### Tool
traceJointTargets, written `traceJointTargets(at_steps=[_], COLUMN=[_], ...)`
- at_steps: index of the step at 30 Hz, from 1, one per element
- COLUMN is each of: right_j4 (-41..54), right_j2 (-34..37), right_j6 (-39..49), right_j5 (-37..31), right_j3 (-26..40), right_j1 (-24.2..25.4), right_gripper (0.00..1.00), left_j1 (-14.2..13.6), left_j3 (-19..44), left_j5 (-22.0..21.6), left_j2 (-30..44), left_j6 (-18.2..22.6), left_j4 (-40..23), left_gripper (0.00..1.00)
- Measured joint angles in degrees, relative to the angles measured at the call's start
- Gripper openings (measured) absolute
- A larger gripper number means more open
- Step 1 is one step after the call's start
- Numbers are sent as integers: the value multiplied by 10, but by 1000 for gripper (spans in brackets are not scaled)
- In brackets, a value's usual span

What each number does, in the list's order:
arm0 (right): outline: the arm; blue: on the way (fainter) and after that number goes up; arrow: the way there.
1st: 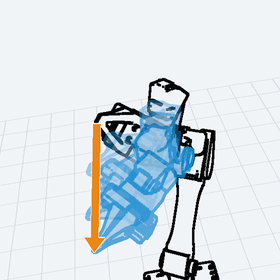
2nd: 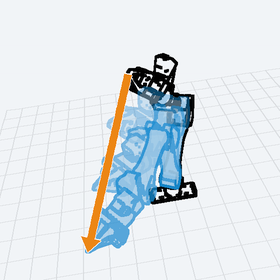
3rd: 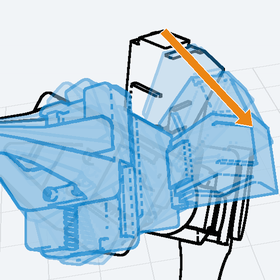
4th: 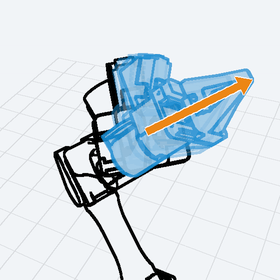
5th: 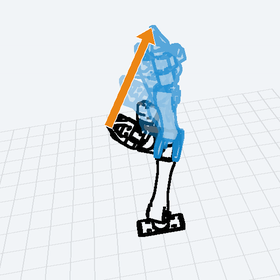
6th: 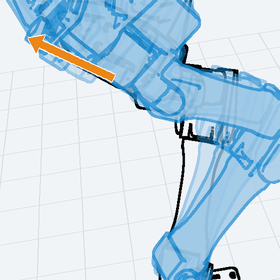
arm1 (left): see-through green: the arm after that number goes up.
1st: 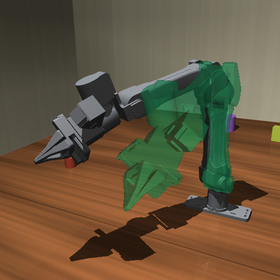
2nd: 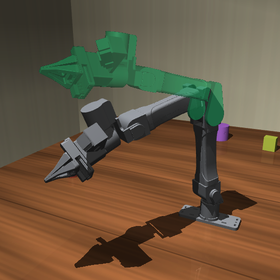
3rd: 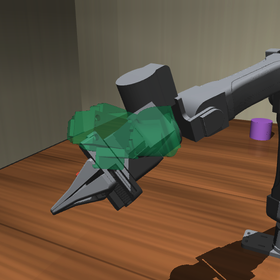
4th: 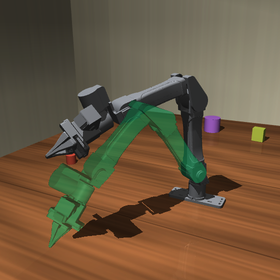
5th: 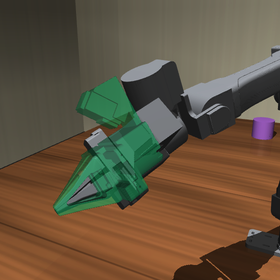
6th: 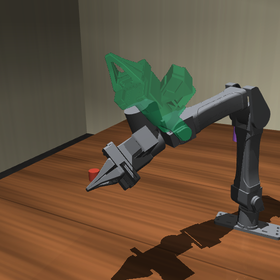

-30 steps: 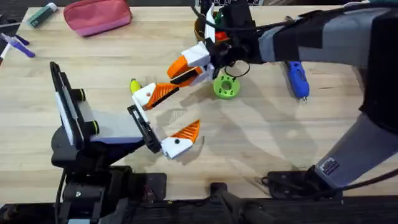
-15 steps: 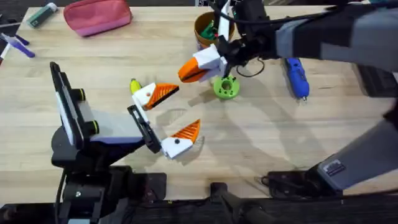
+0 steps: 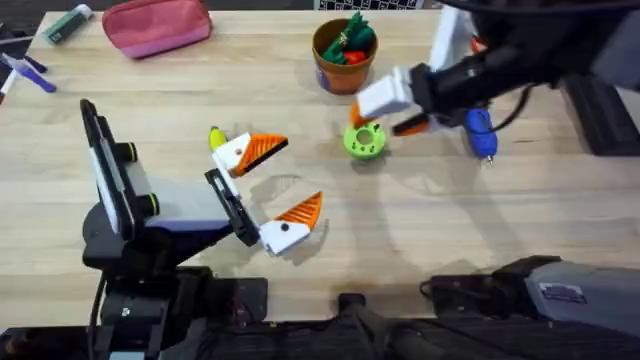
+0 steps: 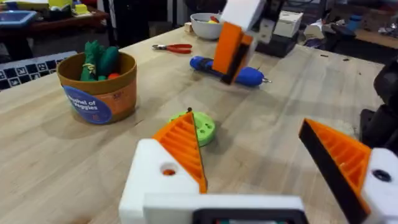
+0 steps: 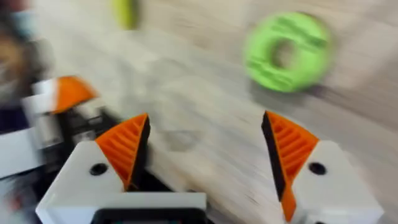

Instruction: Pick up the gripper from the table and insert it into the empty holder that is missing its gripper. Then pick up a screw, insert it into the mounting hole, and use the screwdriver to tighten it. Finally, clean up the table by picking up the vegetable and placing it into the bucket.

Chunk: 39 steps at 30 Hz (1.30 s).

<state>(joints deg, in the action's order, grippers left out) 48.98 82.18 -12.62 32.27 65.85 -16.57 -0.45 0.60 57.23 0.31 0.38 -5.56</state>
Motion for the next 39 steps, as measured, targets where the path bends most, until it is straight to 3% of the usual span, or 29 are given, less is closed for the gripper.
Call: traceJointTargets(at_steps=[6, 12, 22, 29, 39], right_j4=[129, 195, 184, 174, 157], right_j2=[-4, 39, 173, 217, 258], right_j6=[14, 22, 11, -17, -59], right_j5=[-195, -302, -338, -342, -342], right_j3=[96, 199, 236, 236, 236], right_j1=[0, -20, -82, -79, -75], right_gripper=[991, 967, 828, 697, 682], left_j1=[0, 0, 0, 0, 0], left_j3=[0, 0, 0, 0, 0], left_j5=[0, 0, 0, 0, 0], left_j2=[0, 0, 0, 0, 0], left_j6=[0, 0, 0, 0, 0], left_j4=[0, 0, 0, 0, 0], left_gripper=[985, 985, 986, 985, 985])
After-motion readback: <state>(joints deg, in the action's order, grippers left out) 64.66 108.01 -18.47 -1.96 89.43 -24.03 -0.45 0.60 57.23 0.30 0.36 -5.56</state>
